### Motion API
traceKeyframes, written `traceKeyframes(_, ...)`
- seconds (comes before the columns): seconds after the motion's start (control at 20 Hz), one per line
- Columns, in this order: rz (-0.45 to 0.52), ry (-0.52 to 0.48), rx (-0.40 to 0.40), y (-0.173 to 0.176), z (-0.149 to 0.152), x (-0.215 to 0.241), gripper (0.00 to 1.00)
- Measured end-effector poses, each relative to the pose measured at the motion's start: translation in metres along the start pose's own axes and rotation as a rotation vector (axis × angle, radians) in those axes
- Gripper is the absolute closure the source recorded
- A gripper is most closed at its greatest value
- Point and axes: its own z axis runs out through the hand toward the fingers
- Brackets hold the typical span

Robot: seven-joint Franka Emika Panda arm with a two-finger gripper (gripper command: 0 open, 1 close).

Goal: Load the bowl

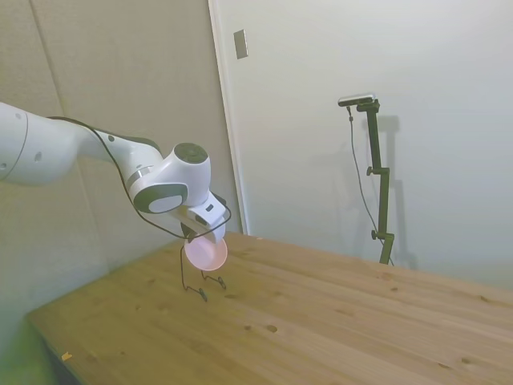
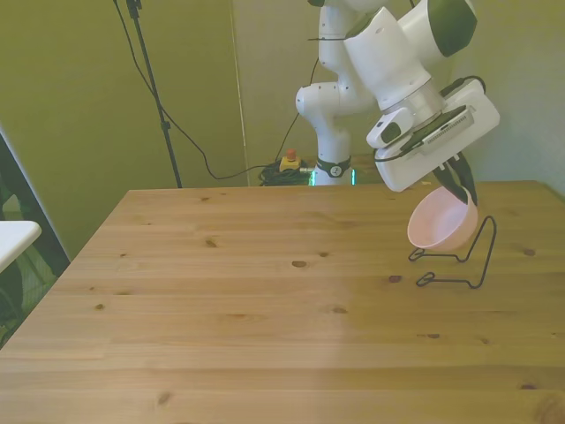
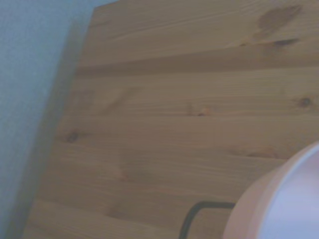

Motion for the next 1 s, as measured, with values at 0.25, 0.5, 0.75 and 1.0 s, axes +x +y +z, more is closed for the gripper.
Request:
traceKeyframes(0.25, -0.022, -0.071, 0.101, 0.021, 0.003, 0.012, 1.00)
traceKeyframes(0.5, -0.030, -0.127, 0.179, 0.036, 0.016, 0.019, 1.00)
traceKeyframes(0.75, -0.035, -0.153, 0.220, 0.050, 0.028, 0.021, 1.00)
traceKeyframes(1.0, -0.036, -0.158, 0.238, 0.055, 0.037, 0.023, 1.00)
